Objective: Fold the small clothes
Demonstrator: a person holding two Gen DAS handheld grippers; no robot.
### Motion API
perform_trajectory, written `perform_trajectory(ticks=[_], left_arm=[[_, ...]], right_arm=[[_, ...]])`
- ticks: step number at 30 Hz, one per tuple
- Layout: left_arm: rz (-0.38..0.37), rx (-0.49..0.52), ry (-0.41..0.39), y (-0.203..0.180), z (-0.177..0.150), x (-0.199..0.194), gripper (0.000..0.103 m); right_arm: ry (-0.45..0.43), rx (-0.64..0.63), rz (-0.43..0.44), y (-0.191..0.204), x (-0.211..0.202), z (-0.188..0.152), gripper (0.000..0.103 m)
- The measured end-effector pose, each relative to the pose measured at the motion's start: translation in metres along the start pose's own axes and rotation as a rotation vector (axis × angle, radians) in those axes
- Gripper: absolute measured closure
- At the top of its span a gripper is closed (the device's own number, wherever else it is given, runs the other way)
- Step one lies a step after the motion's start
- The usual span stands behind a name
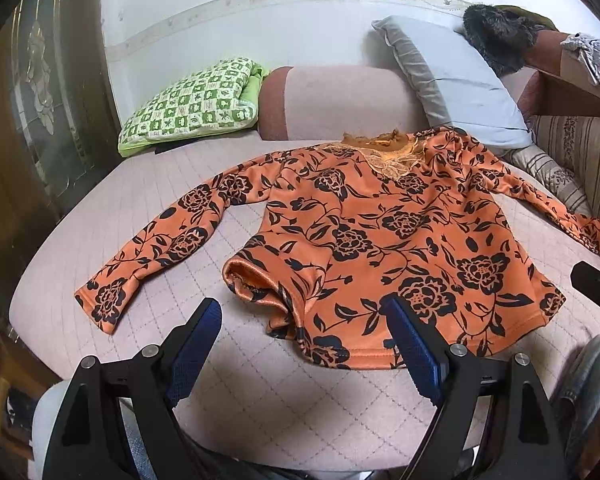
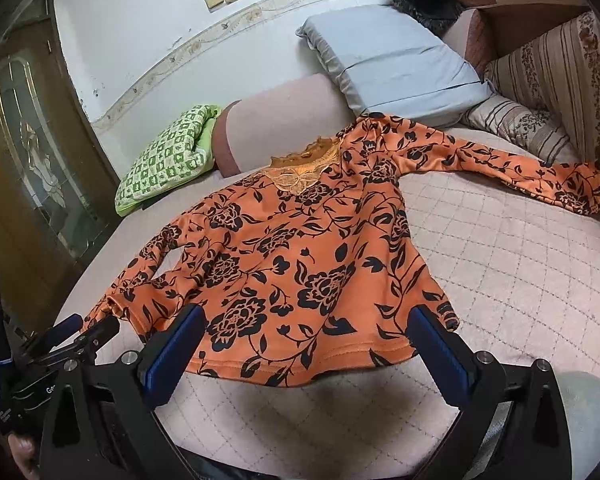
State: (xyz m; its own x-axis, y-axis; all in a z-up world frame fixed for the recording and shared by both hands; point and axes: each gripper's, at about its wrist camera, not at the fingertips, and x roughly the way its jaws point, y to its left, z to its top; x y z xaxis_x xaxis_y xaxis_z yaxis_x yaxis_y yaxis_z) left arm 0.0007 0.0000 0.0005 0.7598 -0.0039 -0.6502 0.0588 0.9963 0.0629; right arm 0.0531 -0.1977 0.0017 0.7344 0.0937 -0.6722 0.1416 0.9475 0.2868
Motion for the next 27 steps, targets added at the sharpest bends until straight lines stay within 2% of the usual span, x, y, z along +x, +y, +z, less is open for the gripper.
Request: perform_trajectory(ticks=[27], left_arm=[[0.0,-0.006,-0.011,0.0036,0.0003,-0.0039,0.018]], right_arm=[[-0.012,-0.013,-0.003,0.0057,-0.0051,-0.002,0.005]])
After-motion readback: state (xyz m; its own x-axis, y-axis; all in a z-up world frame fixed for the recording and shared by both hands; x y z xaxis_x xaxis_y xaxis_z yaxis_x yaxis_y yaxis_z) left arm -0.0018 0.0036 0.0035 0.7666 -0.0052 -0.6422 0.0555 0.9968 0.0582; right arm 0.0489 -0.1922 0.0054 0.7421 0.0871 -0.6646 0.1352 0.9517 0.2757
